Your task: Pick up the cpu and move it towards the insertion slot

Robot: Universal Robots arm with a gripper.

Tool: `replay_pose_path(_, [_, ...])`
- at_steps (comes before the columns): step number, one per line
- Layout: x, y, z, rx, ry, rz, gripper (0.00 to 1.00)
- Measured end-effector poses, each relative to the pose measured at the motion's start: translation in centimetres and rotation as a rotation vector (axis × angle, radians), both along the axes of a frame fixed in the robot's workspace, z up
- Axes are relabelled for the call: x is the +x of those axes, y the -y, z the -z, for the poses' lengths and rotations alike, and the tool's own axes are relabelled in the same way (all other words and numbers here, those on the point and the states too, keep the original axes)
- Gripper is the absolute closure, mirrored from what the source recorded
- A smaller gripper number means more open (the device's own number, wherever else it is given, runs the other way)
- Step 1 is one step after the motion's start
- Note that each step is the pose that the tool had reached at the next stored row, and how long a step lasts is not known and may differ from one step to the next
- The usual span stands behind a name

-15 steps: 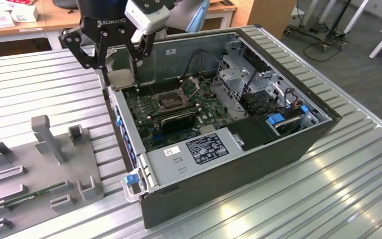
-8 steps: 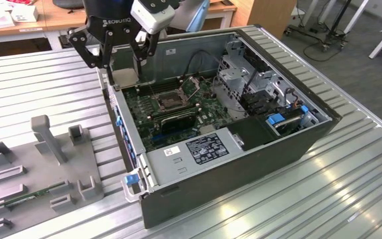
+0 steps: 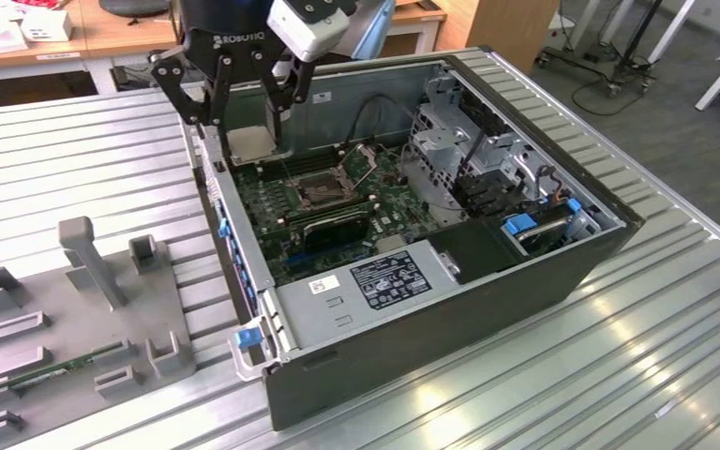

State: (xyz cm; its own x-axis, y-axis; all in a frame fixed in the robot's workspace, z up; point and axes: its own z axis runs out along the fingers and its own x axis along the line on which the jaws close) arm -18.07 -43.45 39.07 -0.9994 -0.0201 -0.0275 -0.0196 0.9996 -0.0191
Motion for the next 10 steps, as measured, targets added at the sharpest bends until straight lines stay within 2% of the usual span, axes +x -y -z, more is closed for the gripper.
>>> replay_pose_path(4, [1.09, -0.03, 0.01, -0.0001, 0.0000, 0.000, 0.45])
replay_pose_path(10, [3.24, -0.06, 0.03, -0.0001, 0.0000, 0.000, 0.45])
